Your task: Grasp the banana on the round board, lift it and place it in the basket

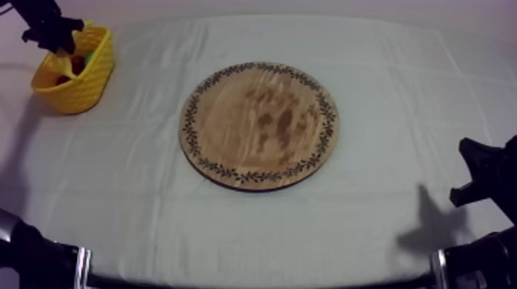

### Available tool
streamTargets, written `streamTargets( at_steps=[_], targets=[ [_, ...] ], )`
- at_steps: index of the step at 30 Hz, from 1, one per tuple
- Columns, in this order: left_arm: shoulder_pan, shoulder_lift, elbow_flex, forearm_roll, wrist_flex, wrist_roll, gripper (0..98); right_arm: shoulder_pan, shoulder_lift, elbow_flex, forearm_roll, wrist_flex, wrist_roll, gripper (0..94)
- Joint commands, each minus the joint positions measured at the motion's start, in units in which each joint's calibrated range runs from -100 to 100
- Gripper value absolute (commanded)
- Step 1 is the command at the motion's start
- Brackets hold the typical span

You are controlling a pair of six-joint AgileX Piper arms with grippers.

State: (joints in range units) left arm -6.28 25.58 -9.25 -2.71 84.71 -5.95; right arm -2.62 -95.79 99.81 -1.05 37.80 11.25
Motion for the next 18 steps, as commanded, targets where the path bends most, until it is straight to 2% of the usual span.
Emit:
streamTargets(
  at_steps=[1,5,8,12,18],
  targets=[
    [-0.03,-0.16,0.39,-0.02,-0.20,0.07,26.1,0.01,0.03,-0.03,0.00,0.03,0.01,0.2],
    [-0.18,-1.89,1.71,-0.26,-0.48,0.80,51.3,0.01,0.03,-0.03,0.00,0.03,0.01,0.2],
    [-0.50,-4.18,2.75,-0.48,-0.54,1.43,61.5,0.01,0.03,-0.03,0.00,0.03,0.01,0.2],
    [-1.03,-8.38,4.94,-0.64,-0.57,2.25,66.4,0.01,0.03,-0.03,0.00,0.03,0.01,0.2],
    [-1.54,-16.81,9.82,-0.76,-0.51,3.41,66.4,0.01,0.03,-0.03,0.00,0.03,0.01,0.2]
  ],
)
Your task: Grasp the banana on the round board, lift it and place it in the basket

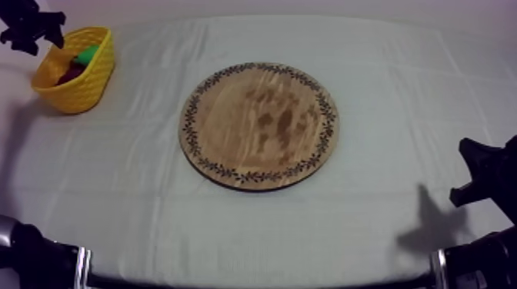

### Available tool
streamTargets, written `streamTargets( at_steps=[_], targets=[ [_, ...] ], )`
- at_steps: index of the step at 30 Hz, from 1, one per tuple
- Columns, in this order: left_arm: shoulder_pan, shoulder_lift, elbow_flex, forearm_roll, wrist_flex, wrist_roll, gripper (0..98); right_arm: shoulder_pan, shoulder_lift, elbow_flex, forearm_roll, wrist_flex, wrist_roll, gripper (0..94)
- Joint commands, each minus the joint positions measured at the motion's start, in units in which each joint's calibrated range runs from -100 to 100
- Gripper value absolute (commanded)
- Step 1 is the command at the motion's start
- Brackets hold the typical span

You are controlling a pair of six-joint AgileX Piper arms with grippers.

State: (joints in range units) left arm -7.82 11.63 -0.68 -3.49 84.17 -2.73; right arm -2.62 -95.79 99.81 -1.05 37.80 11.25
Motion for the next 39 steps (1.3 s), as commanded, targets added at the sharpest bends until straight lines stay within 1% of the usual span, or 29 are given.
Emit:
streamTargets(
  at_steps=[1,8,13,16,22,25,27,30,34,37,39],
  targets=[
    [0.02,-4.42,2.24,0.02,0.03,0.35,66.1,0.01,0.03,-0.03,0.00,0.03,0.01,0.2],
    [0.49,-14.86,8.36,0.05,-0.50,1.11,61.8,0.01,0.03,-0.03,0.00,0.03,0.01,0.2],
    [1.23,-23.18,13.22,0.25,-3.22,1.58,53.7,0.01,0.03,-0.03,0.00,0.03,0.01,0.2],
    [1.76,-28.82,16.79,0.39,-5.62,1.83,43.7,0.01,0.03,-0.03,0.00,0.03,0.01,0.2],
    [2.15,-40.12,26.03,1.40,-10.83,2.18,20.1,0.01,0.03,-0.03,0.00,0.03,0.01,0.2],
    [2.19,-46.34,32.63,2.22,-14.71,2.21,8.8,0.01,0.03,-0.03,0.00,0.03,0.01,0.2],
    [2.20,-49.93,36.83,3.04,-16.83,1.64,4.4,0.01,0.03,-0.03,0.00,0.03,0.01,0.2],
    [2.48,-55.17,43.74,4.21,-20.69,0.63,1.6,0.01,0.03,-0.03,0.00,0.03,0.01,0.2],
    [2.82,-63.90,55.69,5.76,-28.88,-0.37,0.4,0.01,0.03,-0.03,0.00,0.03,0.01,0.2],
    [2.90,-71.52,64.74,6.70,-34.86,-0.60,0.2,0.01,0.03,-0.03,0.00,0.03,0.01,0.2],
    [2.96,-76.41,70.36,7.03,-38.15,-0.18,0.1,0.01,0.03,-0.03,0.00,0.03,0.01,0.2]
  ],
)
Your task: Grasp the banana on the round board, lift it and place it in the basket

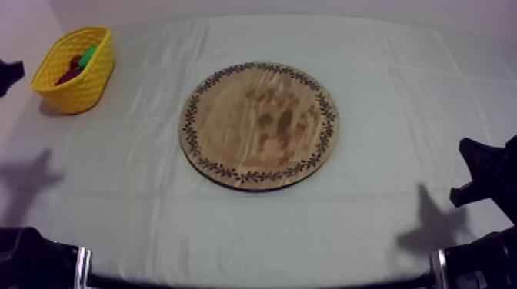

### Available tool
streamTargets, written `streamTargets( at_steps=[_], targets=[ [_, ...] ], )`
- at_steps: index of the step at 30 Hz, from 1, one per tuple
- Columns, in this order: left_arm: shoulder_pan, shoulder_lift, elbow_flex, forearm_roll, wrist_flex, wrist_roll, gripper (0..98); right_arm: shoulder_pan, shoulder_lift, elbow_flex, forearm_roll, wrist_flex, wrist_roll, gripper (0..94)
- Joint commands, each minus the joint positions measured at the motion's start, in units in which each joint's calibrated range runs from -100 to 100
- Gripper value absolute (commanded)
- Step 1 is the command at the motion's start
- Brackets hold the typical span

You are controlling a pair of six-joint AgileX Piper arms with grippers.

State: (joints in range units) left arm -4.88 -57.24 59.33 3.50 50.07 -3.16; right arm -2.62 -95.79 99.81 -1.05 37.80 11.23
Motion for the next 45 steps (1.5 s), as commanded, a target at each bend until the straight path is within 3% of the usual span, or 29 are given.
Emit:
streamTargets(
  at_steps=[1,8,16,27,31,38,45],
  targets=[
    [0.09,-9.84,13.05,0.17,-5.58,0.63,0.1,0.01,0.03,-0.03,0.00,0.03,0.02,0.2],
    [0.46,-22.74,27.29,1.81,-13.05,0.81,0.1,0.01,0.03,-0.03,0.00,0.03,0.01,0.2],
    [0.50,-33.63,36.30,1.77,-14.49,1.36,0.0,0.01,0.03,-0.03,0.00,0.03,0.02,0.2],
    [2.23,-41.84,38.05,-3.61,-9.76,5.76,0.0,0.01,0.03,-0.03,0.00,0.03,0.02,0.2],
    [2.67,-42.35,37.87,-4.14,-9.05,5.60,0.0,0.01,0.03,-0.03,0.00,0.03,0.02,0.2],
    [2.80,-42.49,40.18,-5.40,-17.13,11.21,0.1,0.01,0.03,-0.03,0.00,0.03,0.02,0.2],
    [2.81,-42.50,40.52,-5.56,-18.50,12.80,0.1,0.01,0.03,-0.03,0.00,0.03,0.02,0.2]
  ],
)
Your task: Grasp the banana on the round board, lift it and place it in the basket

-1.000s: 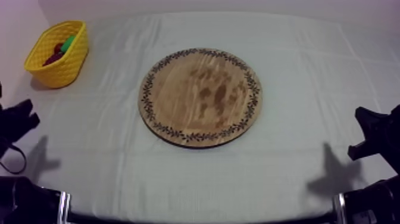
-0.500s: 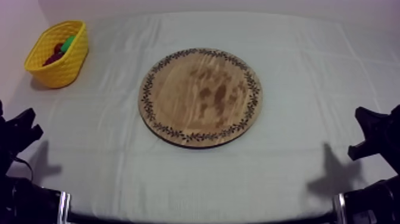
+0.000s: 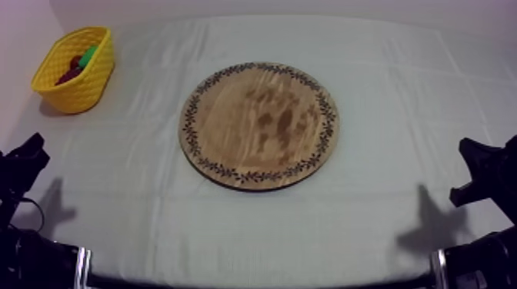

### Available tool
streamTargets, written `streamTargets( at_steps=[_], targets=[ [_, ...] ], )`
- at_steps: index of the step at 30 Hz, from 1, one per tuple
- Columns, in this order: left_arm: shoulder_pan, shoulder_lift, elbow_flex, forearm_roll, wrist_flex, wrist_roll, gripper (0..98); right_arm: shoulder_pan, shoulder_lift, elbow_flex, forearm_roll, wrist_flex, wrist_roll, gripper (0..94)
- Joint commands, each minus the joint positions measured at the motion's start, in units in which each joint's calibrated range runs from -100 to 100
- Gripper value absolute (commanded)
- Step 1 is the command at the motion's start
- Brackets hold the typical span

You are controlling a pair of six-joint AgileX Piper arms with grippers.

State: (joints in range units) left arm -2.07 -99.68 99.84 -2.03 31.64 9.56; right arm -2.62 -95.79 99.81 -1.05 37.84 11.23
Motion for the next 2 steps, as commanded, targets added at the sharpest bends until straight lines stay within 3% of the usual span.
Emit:
streamTargets(
  at_steps=[1,2],
  targets=[
    [0.00,-0.06,0.03,-0.04,-0.11,0.11,0.1,0.01,0.03,-0.03,0.00,-0.02,0.01,0.2],
    [0.00,-0.06,0.03,-0.04,-0.14,0.14,0.1,0.01,0.03,-0.03,0.00,-0.02,0.01,0.2]
  ],
)
